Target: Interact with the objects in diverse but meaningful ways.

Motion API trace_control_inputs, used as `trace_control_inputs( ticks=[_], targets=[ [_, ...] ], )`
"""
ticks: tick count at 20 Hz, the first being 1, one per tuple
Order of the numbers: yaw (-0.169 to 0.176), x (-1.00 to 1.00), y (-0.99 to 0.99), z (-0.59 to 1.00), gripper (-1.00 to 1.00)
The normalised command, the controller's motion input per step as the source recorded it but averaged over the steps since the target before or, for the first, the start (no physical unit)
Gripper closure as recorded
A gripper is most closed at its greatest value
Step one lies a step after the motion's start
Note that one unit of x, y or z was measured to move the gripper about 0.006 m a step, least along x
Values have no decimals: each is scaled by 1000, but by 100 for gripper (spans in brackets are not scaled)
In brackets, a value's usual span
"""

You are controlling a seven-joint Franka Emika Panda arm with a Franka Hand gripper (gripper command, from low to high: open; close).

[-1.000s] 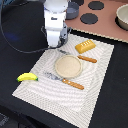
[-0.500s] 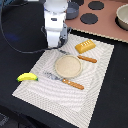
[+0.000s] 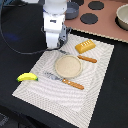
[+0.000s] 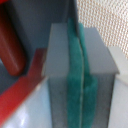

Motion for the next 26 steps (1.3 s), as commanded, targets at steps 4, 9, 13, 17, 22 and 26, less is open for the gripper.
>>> trace_control_inputs(
  ticks=[4, 9, 13, 17, 22, 26],
  targets=[
    [-43, -284, 0, -234, 100],
    [-40, -282, 0, -245, 100],
    [-25, -252, 0, -207, 100],
    [-24, -294, 0, -204, 100],
    [-10, -317, 65, 100, 100],
    [12, -330, 140, 431, 100]
  ],
)
